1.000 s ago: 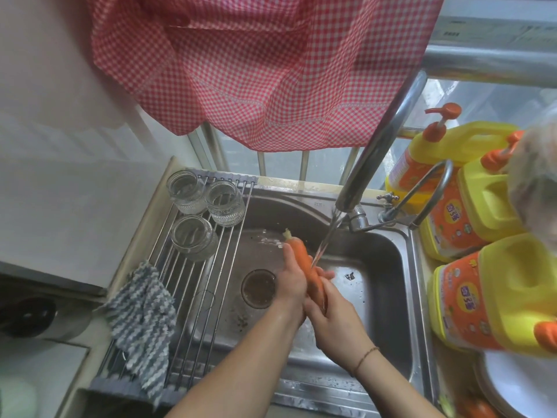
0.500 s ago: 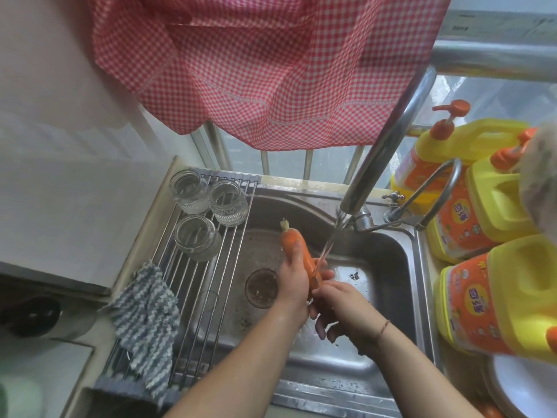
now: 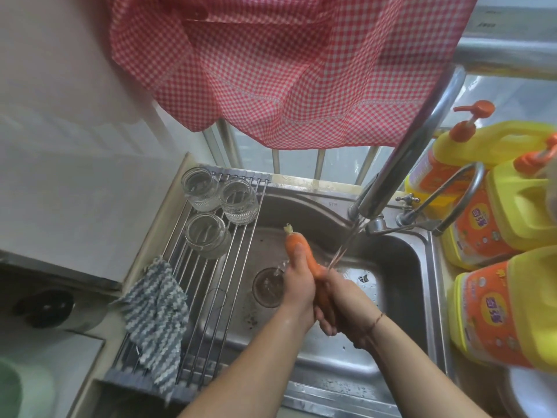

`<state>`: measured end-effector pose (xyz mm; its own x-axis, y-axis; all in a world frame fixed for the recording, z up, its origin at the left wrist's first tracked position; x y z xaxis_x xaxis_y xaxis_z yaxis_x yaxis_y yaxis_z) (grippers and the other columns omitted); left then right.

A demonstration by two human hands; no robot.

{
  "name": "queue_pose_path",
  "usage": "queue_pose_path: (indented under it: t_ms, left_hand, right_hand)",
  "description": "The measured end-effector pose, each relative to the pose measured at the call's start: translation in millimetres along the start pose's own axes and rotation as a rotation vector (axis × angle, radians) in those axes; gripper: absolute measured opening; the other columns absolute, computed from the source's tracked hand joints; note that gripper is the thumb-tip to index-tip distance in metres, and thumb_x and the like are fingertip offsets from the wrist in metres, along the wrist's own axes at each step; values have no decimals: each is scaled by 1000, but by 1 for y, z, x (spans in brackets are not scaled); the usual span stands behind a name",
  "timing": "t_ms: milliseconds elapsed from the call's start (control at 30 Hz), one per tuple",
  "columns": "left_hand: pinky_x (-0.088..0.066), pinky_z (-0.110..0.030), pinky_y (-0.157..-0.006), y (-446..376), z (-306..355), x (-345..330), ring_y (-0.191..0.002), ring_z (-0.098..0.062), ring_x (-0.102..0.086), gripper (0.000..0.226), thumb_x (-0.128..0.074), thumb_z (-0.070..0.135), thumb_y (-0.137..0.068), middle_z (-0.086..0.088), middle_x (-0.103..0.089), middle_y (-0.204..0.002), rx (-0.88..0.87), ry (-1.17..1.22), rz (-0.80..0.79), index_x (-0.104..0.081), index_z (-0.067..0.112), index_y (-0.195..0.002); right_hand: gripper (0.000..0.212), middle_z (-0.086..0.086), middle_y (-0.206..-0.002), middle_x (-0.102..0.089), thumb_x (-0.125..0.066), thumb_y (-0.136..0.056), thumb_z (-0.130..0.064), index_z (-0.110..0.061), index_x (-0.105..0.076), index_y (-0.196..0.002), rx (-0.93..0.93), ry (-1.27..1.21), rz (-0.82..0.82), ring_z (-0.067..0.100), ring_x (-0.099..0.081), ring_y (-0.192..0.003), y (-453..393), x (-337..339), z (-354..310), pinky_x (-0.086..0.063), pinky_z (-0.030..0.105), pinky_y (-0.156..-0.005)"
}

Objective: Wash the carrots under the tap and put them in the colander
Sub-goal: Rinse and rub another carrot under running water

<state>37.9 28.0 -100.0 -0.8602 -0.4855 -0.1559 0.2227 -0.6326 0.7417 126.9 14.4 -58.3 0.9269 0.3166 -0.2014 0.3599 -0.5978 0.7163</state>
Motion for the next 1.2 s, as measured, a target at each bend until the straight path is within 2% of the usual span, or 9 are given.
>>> queue_pose_path:
  t_ms: [133,300,433,567,733,833,1000,1100,1200]
  left_hand:
    - [-59,-40,-71,-1,11,-1,-73,-32,-69,74,-43,67,-92,-21,-67,-83,28,63,0,-59,-4,-110]
    - [-59,-47,-83,6,8,-4,-87,-34,-72,82,-46,76,-82,-21,-73,-93,-51,5,28,-64,0,-108]
    - [-59,-34,-66,7,12,0,-68,-25,-69,62,-40,59,-97,-16,-69,-76,-30,-42,3,-64,1,-95]
    - [-57,-53,-86,10,7,-7,-88,-39,-72,84,-47,79,-77,-26,-72,-94,-52,-7,-8,-62,2,-108]
    - [-57,-52,-87,4,5,-5,-86,-35,-72,84,-48,79,-79,-22,-73,-92,-63,9,-24,-64,0,-102]
    - [-57,-53,-86,3,9,-6,-83,-38,-70,81,-46,77,-82,-26,-70,-88,-54,42,-35,-63,0,-97]
    - [-53,-54,-95,-2,-5,-8,-101,-38,-69,118,-52,97,-51,-24,-70,-106,-72,17,-24,-56,3,-123]
    - [-58,-47,-83,-3,0,-4,-91,-37,-71,116,-49,93,-61,-24,-71,-96,-62,36,-75,-55,-5,-123]
    - [-56,-33,-62,3,4,-5,-69,-30,-70,82,-37,73,-88,-22,-68,-78,-53,59,-136,-53,-4,-113]
  right_hand:
    - [35,16,-48,-47,-43,-88,-24,5,-51,-106,71,-56,-54,24,-38,-30,1,-3,-6,-29,25,-37]
    - [55,15,-47,-45,-40,-96,-38,11,-50,-117,31,-70,26,22,-32,-29,-2,-4,-3,-26,20,-33]
    - [37,13,-42,-44,-44,-84,-32,0,-54,-100,52,-155,-25,23,-34,-28,0,-7,1,-26,26,-41]
    - [34,15,-45,-46,-44,-90,-32,0,-54,-96,54,-113,34,22,-34,-28,0,-2,-1,-28,22,-35]
    - [55,17,-50,-47,-45,-90,-36,16,-49,-108,47,-112,25,24,-37,-32,0,-3,4,-30,23,-38]
    - [52,17,-49,-48,-42,-89,-27,17,-46,-116,69,-130,-9,25,-39,-31,1,0,1,-30,27,-40]
    - [38,16,-46,-46,-38,-97,-33,1,-53,-87,85,-58,42,23,-36,-29,1,-1,-3,-29,28,-42]
    - [25,19,-52,-49,-34,-95,-18,0,-49,-100,91,-155,-51,24,-39,-32,5,1,2,-31,24,-36]
    - [19,18,-52,-49,-32,-94,-12,1,-45,-97,102,-178,-123,24,-40,-32,6,7,2,-33,24,-35]
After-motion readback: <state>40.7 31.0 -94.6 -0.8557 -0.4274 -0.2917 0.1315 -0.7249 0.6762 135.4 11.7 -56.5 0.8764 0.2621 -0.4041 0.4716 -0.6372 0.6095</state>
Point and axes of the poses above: each hand's wrist, its own y-axis away from the middle knuckle, its own x-axis out of the back of the hand, z = x × y, the point moved 2 cm from there along -y, towards the middle knuckle
